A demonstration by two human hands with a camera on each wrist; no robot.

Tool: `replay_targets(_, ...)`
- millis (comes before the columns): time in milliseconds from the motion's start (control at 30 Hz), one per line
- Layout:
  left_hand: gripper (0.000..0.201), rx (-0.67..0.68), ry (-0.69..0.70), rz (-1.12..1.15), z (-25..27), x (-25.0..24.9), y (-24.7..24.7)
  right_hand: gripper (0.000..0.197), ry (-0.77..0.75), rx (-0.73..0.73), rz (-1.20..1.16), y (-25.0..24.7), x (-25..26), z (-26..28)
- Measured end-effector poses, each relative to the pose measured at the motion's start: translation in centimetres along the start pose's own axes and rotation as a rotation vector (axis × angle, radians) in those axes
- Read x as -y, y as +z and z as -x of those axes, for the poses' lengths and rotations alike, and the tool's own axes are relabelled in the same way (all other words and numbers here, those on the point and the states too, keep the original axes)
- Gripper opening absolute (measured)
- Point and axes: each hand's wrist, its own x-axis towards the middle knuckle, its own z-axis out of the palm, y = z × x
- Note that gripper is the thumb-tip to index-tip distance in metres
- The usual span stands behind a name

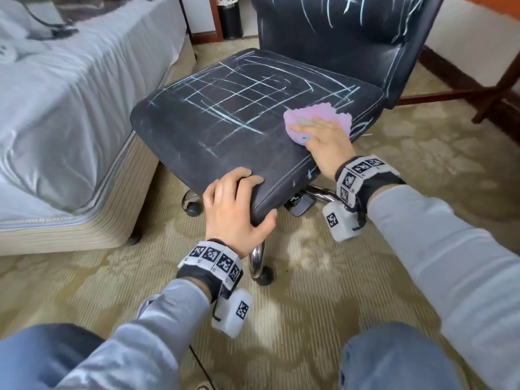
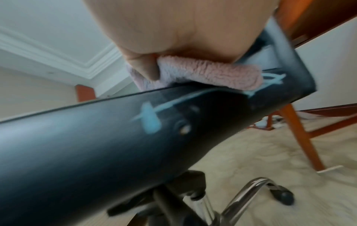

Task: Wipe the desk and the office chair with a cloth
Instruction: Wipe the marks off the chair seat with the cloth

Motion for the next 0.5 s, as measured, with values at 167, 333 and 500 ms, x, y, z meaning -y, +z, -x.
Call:
replay_targets(167,0.056,-0.043,-0.045,-0.003,-0.2,-0.1,0.7,0.062,-0.091,0.003,0.157,2.5,3.6,2.0)
replay_targets(333,0.057,-0.033,-0.046,-0.012,-0.1,0.2,0.6,0.062,-0.278,0.104,0.038,2.1,2.4,2.3)
replay_targets(500,0.057,-0.015,-0.018,0.022,-0.3,1.0,0.3,0.049,-0.046,-0.043,-0.056,-1.2,-2.0,-0.4)
